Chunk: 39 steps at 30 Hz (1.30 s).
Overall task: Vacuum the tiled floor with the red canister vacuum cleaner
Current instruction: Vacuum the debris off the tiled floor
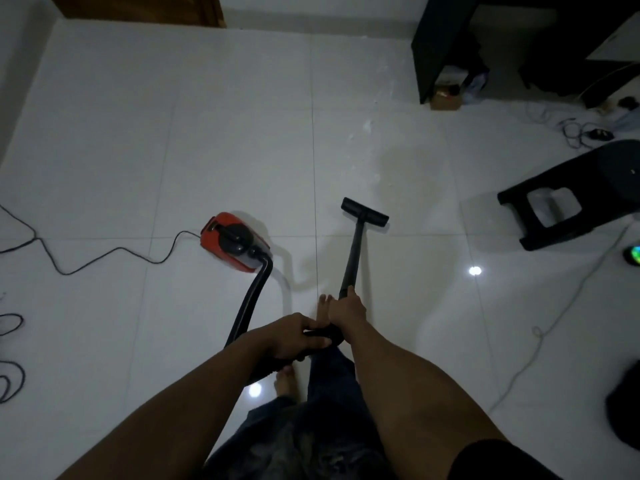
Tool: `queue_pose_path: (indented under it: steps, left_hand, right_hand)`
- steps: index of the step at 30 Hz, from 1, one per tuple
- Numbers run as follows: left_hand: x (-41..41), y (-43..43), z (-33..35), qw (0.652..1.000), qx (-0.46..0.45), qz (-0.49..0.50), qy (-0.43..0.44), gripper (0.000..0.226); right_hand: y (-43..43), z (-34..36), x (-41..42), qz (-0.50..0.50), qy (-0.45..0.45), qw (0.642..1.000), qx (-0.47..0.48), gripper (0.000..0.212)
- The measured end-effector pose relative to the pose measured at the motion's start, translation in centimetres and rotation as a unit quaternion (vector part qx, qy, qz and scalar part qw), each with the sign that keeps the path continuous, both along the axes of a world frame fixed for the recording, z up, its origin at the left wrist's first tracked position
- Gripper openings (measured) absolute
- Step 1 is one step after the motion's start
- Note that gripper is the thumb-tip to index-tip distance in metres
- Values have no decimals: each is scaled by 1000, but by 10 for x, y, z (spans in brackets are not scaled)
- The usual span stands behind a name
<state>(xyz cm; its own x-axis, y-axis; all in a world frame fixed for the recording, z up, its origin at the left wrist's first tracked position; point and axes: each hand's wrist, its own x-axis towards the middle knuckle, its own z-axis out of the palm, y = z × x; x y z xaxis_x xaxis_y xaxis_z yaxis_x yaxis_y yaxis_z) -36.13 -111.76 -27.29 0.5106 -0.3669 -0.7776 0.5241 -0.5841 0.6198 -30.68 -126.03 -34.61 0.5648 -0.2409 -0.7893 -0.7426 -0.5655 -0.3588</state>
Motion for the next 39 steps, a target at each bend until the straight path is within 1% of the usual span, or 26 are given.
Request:
queue_pose_path:
  steps: [6, 10, 13, 16, 20, 22, 24, 27, 34, 37, 39]
  left_hand:
    - [-54, -22, -2, 1000, -11, 0, 13, 48]
    - [-72, -37, -12, 1000, -5, -14, 19, 44]
    - [-70, -49, -14, 999, -7, -30, 12, 44]
    - [-64, -66, -25, 999, -13, -34, 2, 47]
    - [-47, -91, -36, 999, -8, -33, 10, 60]
    - [-34, -103, -46, 999, -4, -29, 25, 68]
    - [-25, -117, -61, 999, -1, -15, 51, 71]
    - [-17, -141, -80, 996, -4, 16, 85, 62]
    - [40, -197, -107, 990, 2, 60, 131, 58]
    - [72, -209, -109, 988, 2, 93, 127, 51]
    - [95, -215, -109, 988, 9, 112, 104, 47]
  right_hand:
    - [-23, -10, -62, 15, 17, 1000, -10, 65]
    - [-39, -15, -81, 19, 30, 999, -9, 65]
    - [-52, -18, -79, 18, 37, 999, -5, 67]
    - [-69, -20, -68, 41, 47, 998, -6, 76]
    - [-93, -32, -42, 68, 34, 997, 2, 71]
    - [-104, -44, -30, 86, 34, 996, 4, 71]
    - [-114, -60, -19, 90, 47, 995, -1, 72]
    - [-131, -78, -4, 108, 50, 993, -6, 75]
    - [-178, -108, 54, 163, 39, 986, 9, 73]
    - [-185, -114, 90, 204, 27, 979, 2, 72]
    - [-185, -117, 117, 232, 23, 972, -4, 72]
